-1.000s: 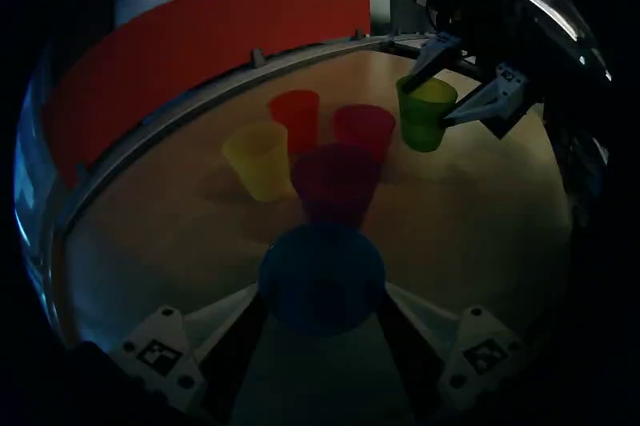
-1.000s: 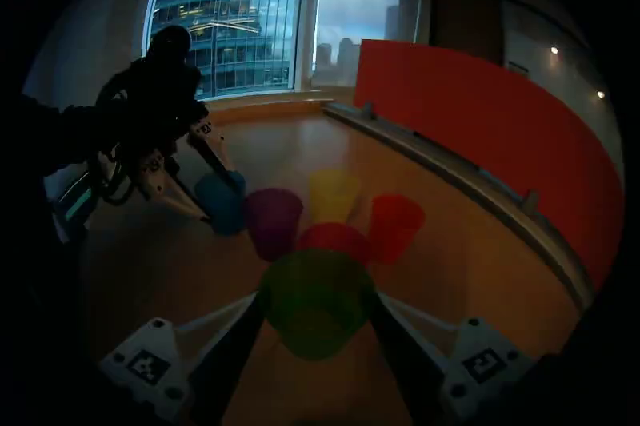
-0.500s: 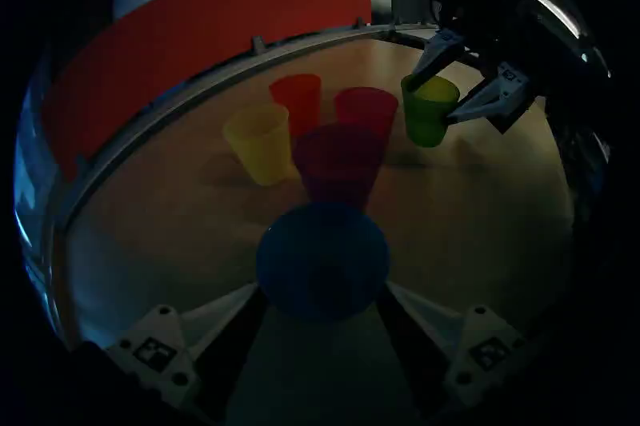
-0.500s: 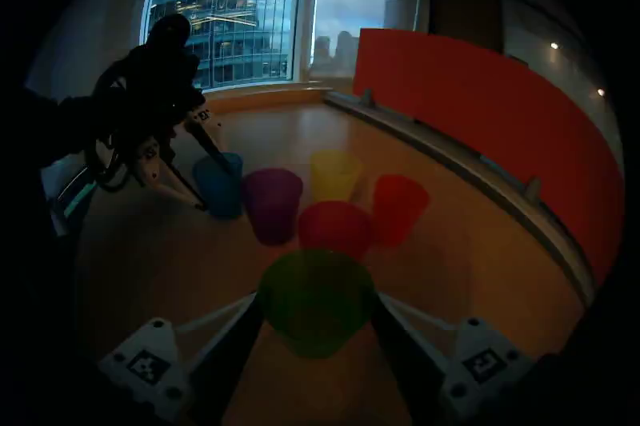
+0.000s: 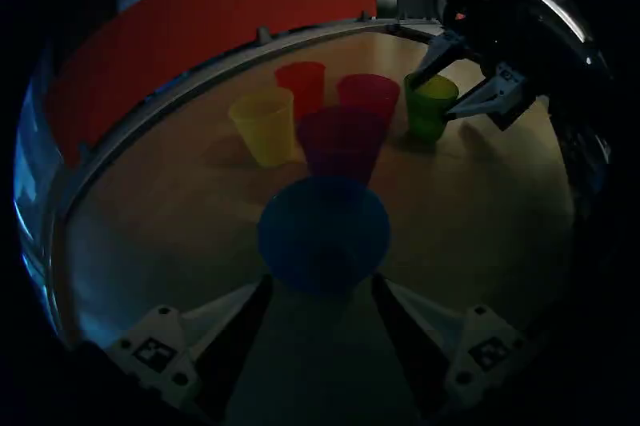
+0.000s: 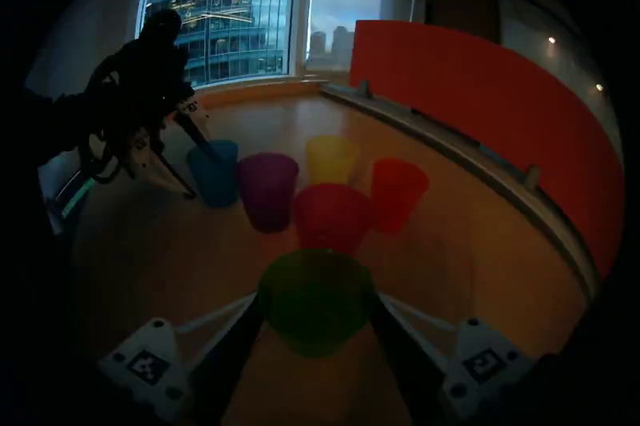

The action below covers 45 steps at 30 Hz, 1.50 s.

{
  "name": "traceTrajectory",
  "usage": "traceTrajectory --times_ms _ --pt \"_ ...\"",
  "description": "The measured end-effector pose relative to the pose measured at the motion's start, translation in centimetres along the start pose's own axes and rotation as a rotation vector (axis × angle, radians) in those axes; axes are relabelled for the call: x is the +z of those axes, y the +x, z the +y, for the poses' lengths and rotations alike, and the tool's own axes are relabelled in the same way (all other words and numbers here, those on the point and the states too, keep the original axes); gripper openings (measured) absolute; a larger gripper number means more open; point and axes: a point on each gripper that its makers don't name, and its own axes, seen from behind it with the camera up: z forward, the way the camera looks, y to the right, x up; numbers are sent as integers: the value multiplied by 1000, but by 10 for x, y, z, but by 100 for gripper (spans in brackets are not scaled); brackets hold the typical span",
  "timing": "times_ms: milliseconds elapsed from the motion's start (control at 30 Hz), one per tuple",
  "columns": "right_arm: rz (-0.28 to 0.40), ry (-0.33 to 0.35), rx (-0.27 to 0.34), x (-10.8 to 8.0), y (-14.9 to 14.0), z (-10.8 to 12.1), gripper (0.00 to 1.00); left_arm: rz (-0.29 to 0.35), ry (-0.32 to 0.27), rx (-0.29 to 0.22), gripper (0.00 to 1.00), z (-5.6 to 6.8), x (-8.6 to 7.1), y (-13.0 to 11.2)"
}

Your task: Pour water

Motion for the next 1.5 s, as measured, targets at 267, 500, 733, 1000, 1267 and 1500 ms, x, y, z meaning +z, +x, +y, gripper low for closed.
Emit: traceTrajectory --times_ms 267,500,733,1000,1267,1500 --pt "-4 -3 10 -4 -6 0 91 4 -11 -6 90 4 -5 -2" --pt "3 -11 26 -6 -9 1 91 2 -18 -12 91 6 -9 -2" --pt "-17 -37 11 -5 -17 3 98 9 -16 -30 91 6 -12 -1" --pt "-20 -50 19 -14 -22 0 100 20 -7 -50 91 7 -19 -1" --pt "-1 -86 43 -35 -24 3 100 33 18 -72 91 6 -30 -4" --pt "21 -116 68 -54 -29 2 100 55 56 -94 91 3 -44 -1"
